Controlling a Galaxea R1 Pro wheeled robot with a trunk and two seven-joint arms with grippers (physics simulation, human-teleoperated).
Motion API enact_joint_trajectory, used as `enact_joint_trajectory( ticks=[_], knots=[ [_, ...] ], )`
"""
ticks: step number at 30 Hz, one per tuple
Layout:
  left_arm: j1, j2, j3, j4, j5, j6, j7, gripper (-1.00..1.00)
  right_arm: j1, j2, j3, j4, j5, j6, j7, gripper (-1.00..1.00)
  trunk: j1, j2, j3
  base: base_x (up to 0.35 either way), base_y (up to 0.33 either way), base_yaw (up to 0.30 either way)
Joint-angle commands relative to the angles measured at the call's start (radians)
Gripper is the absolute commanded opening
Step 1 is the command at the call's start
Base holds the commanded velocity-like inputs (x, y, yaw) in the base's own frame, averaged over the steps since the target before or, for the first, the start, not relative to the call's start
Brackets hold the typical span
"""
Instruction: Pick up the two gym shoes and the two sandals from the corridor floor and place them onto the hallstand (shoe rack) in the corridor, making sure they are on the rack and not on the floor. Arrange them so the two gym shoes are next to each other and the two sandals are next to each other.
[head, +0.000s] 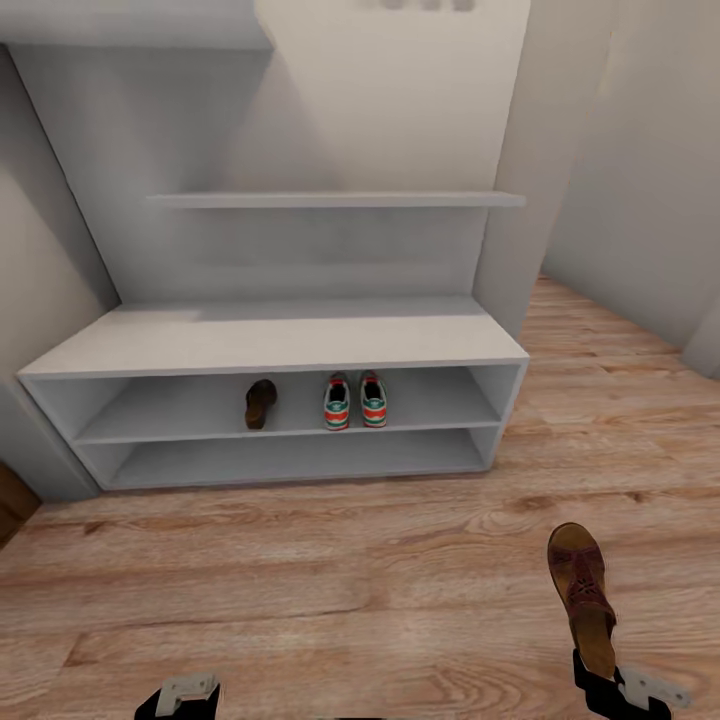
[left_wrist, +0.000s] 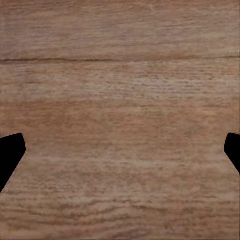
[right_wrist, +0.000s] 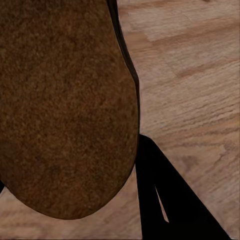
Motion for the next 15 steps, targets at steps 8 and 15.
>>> enact_joint_trajectory(
  ticks=[8,15],
  knots=[
    [-0.001,0.0,0.009,0.001,-0.009,-0.004,-0.005,1.0,-0.001,0.0,-0.004,0.012,-0.006,-0.003,0.006,-1.0,0.0,0.0,-0.001,-0.001,0.305,0.0],
    [-0.001,0.0,0.009,0.001,-0.009,-0.005,-0.005,1.0,-0.001,0.0,-0.004,0.013,-0.006,-0.003,0.006,-1.0,0.0,0.0,-0.001,0.0,0.306,0.0]
  ],
)
